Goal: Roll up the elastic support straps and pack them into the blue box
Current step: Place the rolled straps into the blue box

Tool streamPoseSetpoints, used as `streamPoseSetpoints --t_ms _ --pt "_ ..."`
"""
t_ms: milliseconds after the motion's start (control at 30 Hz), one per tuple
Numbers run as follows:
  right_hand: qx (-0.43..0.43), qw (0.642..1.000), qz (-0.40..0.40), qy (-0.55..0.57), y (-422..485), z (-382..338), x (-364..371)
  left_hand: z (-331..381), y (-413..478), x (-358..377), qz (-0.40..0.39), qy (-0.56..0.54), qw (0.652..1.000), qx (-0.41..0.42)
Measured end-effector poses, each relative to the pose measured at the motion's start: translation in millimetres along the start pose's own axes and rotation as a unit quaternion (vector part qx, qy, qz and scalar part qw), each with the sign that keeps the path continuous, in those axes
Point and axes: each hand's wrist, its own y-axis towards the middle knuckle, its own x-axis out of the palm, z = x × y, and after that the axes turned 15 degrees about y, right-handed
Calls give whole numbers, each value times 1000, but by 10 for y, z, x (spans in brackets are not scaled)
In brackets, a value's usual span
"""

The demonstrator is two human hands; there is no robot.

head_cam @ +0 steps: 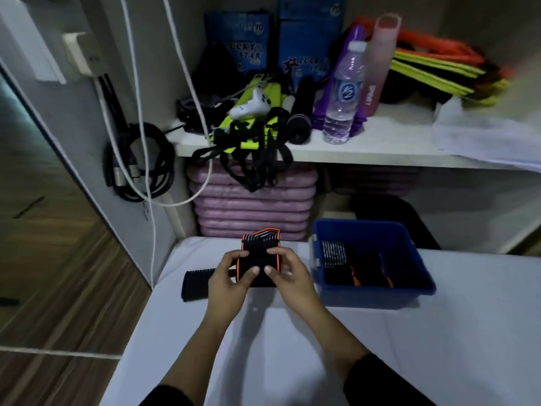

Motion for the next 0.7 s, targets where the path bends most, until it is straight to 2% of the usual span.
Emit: streamPoseSetpoints --t_ms 100,233,400,500,633,700 --pt "-9 1000 -9 -4 67 -306 -524 442 98 335 -17 -14 999 34" --pt "-25 999 20 -37 126 -574 -1193 865 152 859 -57 -18 997 52" --pt "-5 998 34 -44 181 -572 -1771 1012 212 1402 -132 23 990 43" --pt "36 998 36 -41 242 -471 -1956 946 251 1558 -167 74 982 55" --pt "114 992 28 -53 375 -318 -2084 750 338 1602 -128 179 969 112" --pt "147 985 12 -84 436 -226 -2116 655 365 1577 -103 221 964 109"
